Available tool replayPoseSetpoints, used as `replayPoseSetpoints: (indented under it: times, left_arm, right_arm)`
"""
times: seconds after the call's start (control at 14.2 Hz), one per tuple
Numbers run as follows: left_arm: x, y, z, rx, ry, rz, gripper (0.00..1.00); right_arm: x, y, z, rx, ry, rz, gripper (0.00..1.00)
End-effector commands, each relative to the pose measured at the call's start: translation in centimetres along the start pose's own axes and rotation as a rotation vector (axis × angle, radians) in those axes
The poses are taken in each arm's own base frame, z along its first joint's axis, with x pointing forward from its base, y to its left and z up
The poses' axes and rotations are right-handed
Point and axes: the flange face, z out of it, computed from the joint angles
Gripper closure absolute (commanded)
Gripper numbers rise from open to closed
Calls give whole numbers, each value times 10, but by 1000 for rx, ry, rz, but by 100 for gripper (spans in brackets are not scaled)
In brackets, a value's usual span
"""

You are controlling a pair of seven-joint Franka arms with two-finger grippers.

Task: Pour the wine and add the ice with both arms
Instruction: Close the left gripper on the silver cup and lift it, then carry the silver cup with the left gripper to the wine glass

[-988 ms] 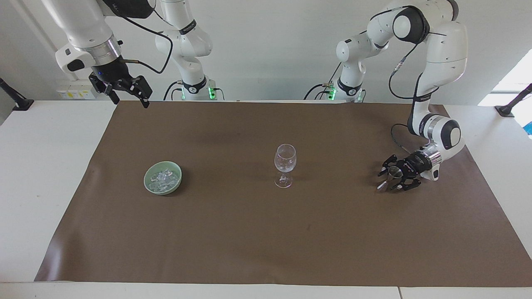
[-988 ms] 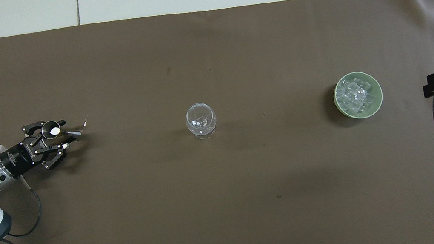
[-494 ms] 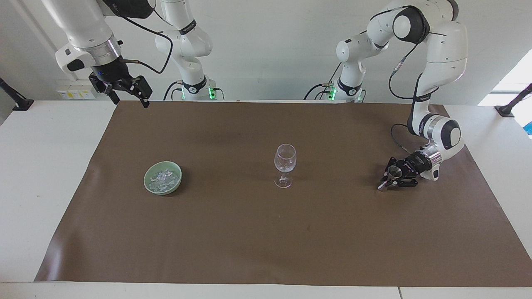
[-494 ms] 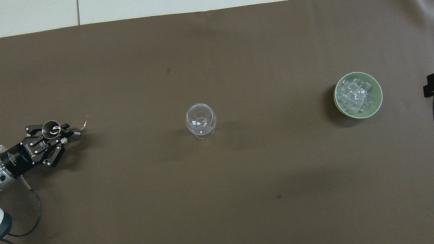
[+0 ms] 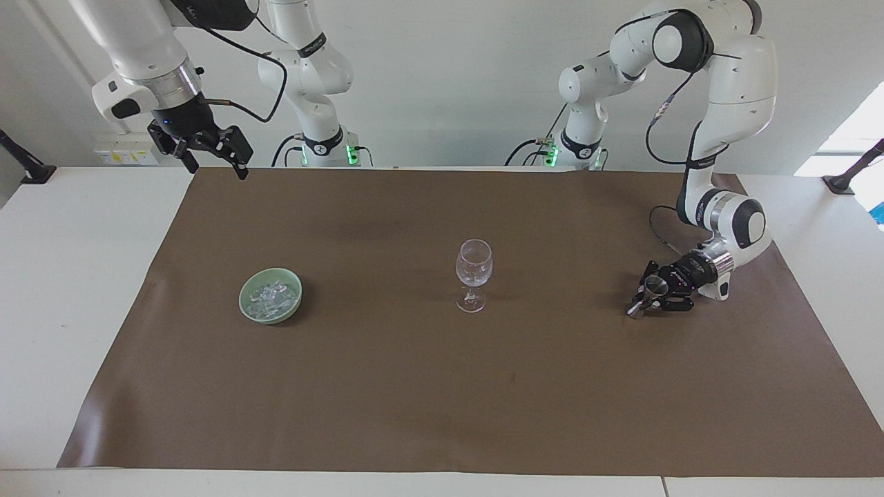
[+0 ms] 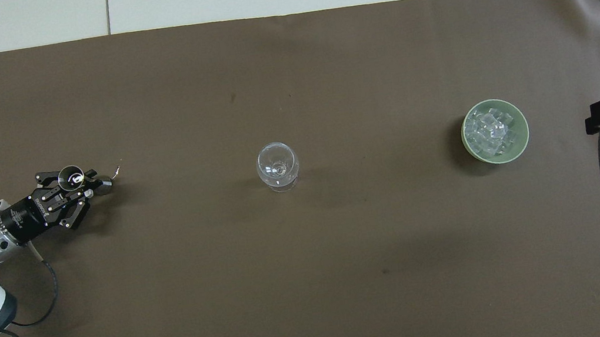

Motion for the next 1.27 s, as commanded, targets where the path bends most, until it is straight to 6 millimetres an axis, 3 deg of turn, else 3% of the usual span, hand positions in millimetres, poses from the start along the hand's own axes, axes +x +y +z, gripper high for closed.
replayPoseSetpoints:
  times: [0.0,0.42,0.85,1.2]
  left_arm:
    - [-33,-4,17,13,-10,-10,100]
    - [-76,-8,54,23,29,-5,100]
    - [-114,-11,73,2,12,38,100]
    - [-169,-37,104,-28,101,104,100]
  right_arm:
    - [-5,1,-3,3,-5,-24,0]
    - [-5,1,-3,3,-3,-24,0]
    - [-5,1,-3,3,-3,-24,0]
    - [-5,1,-3,3,-5,-24,0]
